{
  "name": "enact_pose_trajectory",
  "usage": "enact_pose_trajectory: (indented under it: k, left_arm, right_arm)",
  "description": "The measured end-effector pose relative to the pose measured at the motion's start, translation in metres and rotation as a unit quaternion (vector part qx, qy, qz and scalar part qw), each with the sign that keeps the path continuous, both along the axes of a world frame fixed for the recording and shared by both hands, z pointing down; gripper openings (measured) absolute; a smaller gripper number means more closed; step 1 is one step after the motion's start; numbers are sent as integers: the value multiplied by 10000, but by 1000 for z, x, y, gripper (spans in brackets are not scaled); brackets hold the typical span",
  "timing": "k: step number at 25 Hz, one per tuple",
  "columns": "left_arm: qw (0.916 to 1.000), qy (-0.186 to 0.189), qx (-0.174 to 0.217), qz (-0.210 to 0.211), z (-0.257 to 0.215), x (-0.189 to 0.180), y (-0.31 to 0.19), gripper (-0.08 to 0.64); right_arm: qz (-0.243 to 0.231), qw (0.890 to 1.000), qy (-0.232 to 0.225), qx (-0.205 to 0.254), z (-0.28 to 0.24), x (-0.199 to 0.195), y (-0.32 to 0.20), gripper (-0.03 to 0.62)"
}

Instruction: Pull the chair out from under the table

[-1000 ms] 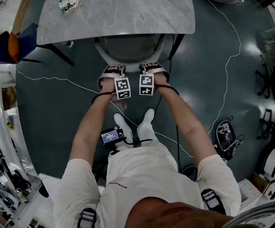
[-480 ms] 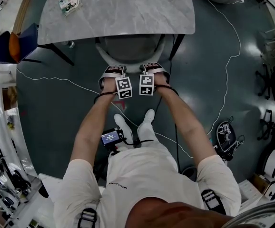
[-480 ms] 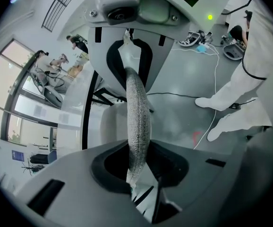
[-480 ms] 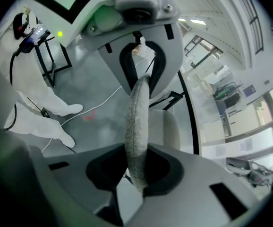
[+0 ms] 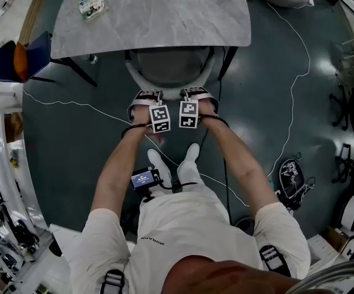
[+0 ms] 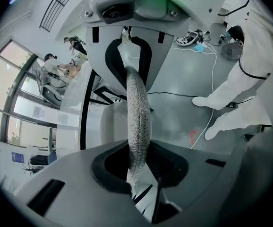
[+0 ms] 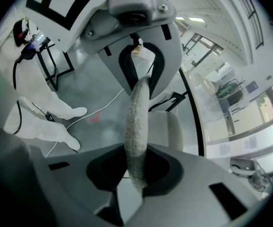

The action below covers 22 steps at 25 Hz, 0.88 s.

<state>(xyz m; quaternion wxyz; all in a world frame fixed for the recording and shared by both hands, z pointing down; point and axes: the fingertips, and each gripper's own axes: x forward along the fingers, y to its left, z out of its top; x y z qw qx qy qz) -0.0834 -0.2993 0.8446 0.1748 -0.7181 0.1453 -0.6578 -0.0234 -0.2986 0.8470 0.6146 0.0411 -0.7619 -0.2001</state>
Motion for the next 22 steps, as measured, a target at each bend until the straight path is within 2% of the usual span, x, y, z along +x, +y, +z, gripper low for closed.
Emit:
enact_pose_trajectory:
  k: [22]
  left_arm:
    - [9998, 50, -151, -77, 2, 12, 61, 84]
  right_arm:
    - [-28, 10000, 43, -33, 2, 12, 62, 81]
